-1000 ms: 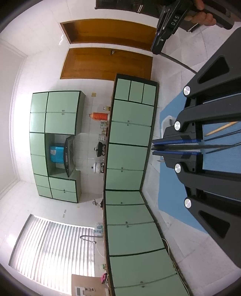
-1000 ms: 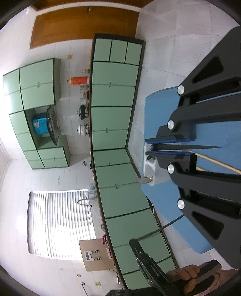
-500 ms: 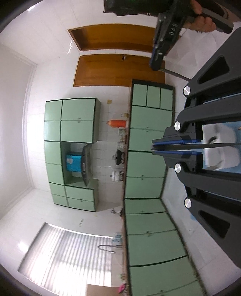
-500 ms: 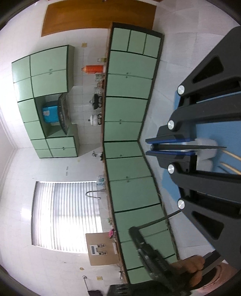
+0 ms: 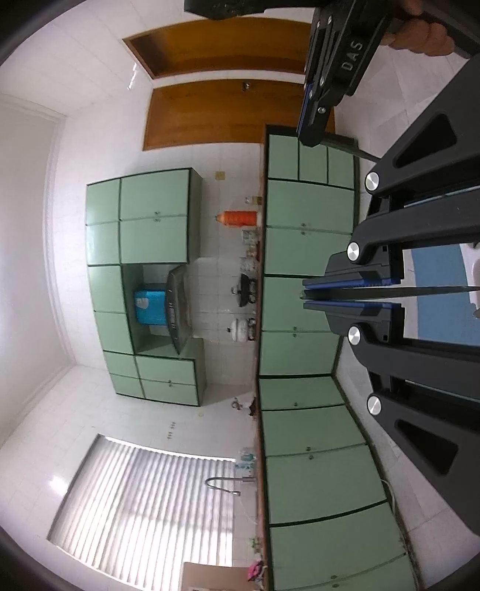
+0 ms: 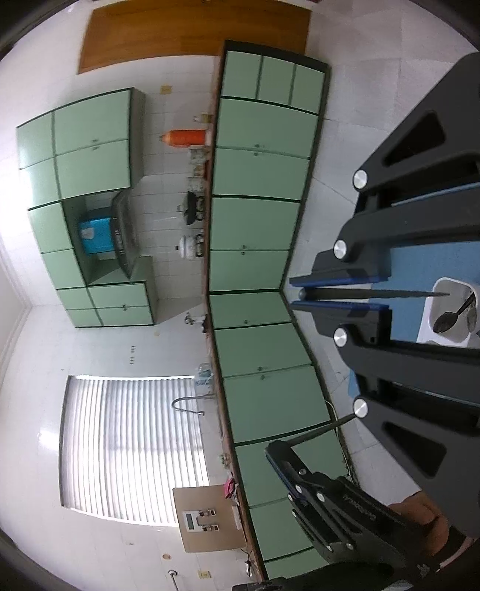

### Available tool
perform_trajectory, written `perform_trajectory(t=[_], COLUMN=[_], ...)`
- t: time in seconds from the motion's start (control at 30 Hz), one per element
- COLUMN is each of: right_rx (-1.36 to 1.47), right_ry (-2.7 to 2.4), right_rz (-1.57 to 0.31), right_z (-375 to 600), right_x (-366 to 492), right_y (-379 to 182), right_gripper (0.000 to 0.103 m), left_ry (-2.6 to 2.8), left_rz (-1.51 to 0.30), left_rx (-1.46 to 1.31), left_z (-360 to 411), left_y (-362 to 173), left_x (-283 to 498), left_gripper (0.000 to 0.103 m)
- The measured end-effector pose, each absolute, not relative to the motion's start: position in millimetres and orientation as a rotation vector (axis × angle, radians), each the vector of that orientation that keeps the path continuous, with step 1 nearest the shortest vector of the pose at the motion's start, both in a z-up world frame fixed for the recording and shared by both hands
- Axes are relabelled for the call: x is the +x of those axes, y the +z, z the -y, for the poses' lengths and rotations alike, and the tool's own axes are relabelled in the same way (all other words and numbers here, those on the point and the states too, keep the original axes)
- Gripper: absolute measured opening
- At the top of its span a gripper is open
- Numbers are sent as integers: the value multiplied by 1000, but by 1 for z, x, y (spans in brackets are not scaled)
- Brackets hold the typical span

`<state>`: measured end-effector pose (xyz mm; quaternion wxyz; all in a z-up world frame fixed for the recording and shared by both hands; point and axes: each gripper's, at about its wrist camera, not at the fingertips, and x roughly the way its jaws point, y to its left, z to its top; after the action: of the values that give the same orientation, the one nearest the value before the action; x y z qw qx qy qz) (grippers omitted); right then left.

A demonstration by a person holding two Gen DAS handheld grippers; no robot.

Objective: Organize utensils
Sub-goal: 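Carry both grey rods over the white holder and lower them in, then open both tools to release the rods into the holder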

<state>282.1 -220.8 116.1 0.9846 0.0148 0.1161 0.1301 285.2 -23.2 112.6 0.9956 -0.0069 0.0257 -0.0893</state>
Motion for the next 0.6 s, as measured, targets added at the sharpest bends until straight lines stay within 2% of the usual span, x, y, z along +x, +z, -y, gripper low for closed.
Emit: perform_trajectory(t=[0.27,0.6], right_rx=[50,110], right_ry=[247,233], right_rz=[-285,-297], right_z=[219,232], right_x=[297,290], right_y=[66,34], right_gripper=[6,6], left_ry=[-166,-156], left_rz=[-162,-203], left_rx=[-22,-25], left_z=[20,15], left_y=[65,40], left_x=[318,312], left_gripper=[6,6])
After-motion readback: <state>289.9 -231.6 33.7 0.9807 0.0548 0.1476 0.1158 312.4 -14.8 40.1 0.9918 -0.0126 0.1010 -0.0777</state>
